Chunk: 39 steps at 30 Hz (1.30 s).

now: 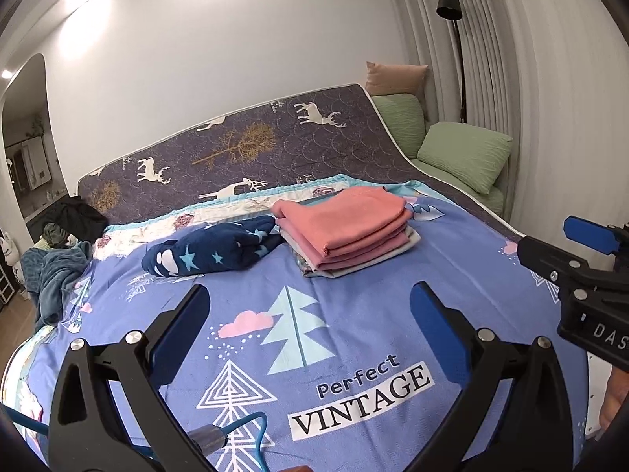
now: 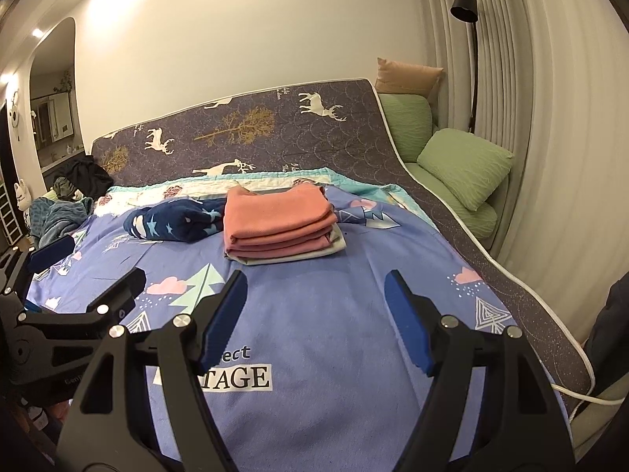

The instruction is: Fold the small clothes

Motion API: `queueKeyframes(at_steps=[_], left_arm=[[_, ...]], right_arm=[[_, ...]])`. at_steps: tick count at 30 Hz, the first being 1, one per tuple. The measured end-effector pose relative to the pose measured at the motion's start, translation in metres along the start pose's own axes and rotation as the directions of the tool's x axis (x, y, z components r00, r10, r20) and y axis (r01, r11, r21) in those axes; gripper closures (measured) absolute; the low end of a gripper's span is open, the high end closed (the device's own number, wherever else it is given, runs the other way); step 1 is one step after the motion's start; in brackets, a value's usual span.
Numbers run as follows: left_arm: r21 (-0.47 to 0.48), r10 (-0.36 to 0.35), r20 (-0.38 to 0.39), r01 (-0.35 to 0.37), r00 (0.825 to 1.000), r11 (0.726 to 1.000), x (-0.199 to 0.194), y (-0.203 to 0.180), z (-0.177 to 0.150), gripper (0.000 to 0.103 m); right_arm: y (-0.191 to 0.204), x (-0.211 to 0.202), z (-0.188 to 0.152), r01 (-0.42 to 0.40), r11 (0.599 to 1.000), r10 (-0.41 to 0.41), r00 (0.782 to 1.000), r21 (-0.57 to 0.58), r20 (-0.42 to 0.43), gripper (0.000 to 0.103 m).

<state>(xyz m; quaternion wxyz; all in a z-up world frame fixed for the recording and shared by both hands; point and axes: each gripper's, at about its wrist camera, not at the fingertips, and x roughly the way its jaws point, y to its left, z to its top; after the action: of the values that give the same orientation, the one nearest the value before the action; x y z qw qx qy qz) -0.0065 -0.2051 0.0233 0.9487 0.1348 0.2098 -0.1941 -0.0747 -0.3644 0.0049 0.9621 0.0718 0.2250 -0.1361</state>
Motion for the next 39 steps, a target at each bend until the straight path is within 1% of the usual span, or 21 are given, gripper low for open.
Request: queueKeyframes(at_steps=[3, 7, 21, 39], left_arm=[[-0.011, -0.023, -0.003, 0.023, 1.0, 1.0, -0.0019, 0.0004, 0.0024, 0.001], [-0.019, -0.034, -0.007, 0.034, 0.999, 0.999, -0.0021, -0.0014, 0.0033, 0.001], [-0.038, -0.035, -0.026, 0.034, 0.999, 0.999, 0.0035, -0.0036, 0.0003, 0.001], [-0.034, -0.037, -0.036, 0.036, 0.999, 0.999, 0.0073, -0.006, -0.002, 0.001]], right_arm=[[-0.0013, -0.0008, -0.0018, 0.004, 1.0, -0.004, 1.0, 0.002, -0.004, 0.029], [-0.004, -0.0011, -0.0031, 0.016, 1.0, -0.016, 1.0, 0.0, -0.001, 0.029], [-0.0087, 0.0041, -0.0071, 0.017, 1.0, -0.017, 1.0, 0.005, -0.017, 0.029], [-0.0087, 0.0083, -0.0087, 0.025, 1.0, -0.025, 0.999, -0.001, -0.021, 0.028]])
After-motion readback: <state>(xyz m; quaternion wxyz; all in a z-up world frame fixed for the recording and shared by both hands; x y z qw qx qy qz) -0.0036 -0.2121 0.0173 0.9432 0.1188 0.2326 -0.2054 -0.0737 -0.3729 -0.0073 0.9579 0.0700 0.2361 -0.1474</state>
